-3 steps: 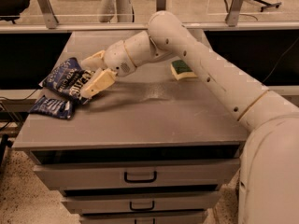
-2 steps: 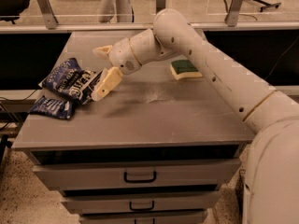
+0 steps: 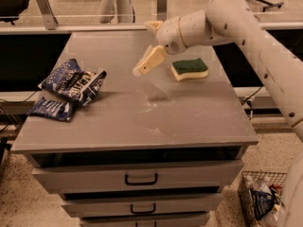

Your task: Move blue chip bag near rxbar blueberry

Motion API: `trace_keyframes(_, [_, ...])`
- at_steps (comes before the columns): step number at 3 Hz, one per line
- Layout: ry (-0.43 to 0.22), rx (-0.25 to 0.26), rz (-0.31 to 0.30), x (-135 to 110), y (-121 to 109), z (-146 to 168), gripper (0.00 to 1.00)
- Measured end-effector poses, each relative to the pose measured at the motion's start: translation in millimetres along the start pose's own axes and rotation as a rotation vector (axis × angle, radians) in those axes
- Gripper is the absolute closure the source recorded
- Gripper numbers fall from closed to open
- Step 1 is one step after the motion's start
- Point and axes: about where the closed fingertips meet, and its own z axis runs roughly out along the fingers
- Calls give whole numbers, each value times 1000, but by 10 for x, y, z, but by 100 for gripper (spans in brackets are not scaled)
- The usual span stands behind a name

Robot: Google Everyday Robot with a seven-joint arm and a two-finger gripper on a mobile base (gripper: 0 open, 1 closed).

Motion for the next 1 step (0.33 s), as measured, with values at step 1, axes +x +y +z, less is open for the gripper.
trace_keyframes(1, [12, 198, 48, 113, -412, -649, 0])
